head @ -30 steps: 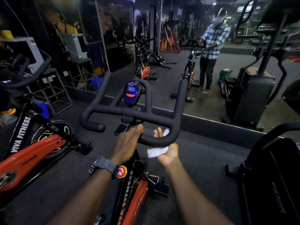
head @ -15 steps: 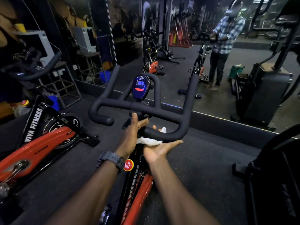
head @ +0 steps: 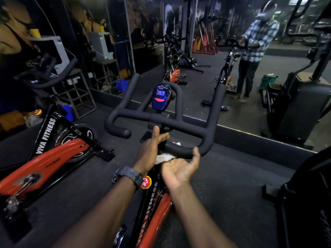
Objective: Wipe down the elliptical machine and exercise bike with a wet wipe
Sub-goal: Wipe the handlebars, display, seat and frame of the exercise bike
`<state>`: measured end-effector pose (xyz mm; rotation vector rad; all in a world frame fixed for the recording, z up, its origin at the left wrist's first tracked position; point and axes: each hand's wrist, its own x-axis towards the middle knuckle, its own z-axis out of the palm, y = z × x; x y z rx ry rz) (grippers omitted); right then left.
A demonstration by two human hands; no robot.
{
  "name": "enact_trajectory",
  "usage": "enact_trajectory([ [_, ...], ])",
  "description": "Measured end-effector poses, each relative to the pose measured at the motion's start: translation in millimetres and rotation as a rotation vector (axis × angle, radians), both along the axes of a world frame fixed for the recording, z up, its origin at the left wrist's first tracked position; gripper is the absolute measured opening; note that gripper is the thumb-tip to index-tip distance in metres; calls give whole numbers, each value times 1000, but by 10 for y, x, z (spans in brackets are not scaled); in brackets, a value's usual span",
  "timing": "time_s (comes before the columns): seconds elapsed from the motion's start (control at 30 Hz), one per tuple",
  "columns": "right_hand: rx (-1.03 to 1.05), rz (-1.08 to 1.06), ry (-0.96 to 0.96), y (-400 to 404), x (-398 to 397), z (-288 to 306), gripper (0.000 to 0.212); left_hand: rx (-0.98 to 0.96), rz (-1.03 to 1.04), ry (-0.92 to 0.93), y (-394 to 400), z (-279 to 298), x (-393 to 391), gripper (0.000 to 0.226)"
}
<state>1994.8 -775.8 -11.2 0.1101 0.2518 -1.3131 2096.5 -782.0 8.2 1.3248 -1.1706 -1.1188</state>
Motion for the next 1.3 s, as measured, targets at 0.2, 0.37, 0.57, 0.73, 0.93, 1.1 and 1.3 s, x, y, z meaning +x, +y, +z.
enact_trajectory([
  [0.2,-73,250,288,-73,414,-84,42,-2,21,-51,47,161,-30,107],
  [0.37,-15,72,441,-139,67,-306,33,-8,37,-14,45,111,-45,97],
  [0.57,25,-6,263,-316,-226,-564,30,-61,27,-150,63,98,0,102],
  [0.73,-26,353,359,-132,139,-455,29,-24,6,-149,27,55,20,84],
  [0.93,0,259,293,-271,-546,-513,35,-96,20,-387,120,152,-23,87],
  [1.1,63,123,233,-466,-909,-512,26,-137,26,-508,103,129,-29,80],
  [1.3,6,184,308,-353,-672,-495,34,-137,17,-575,108,176,-58,78],
])
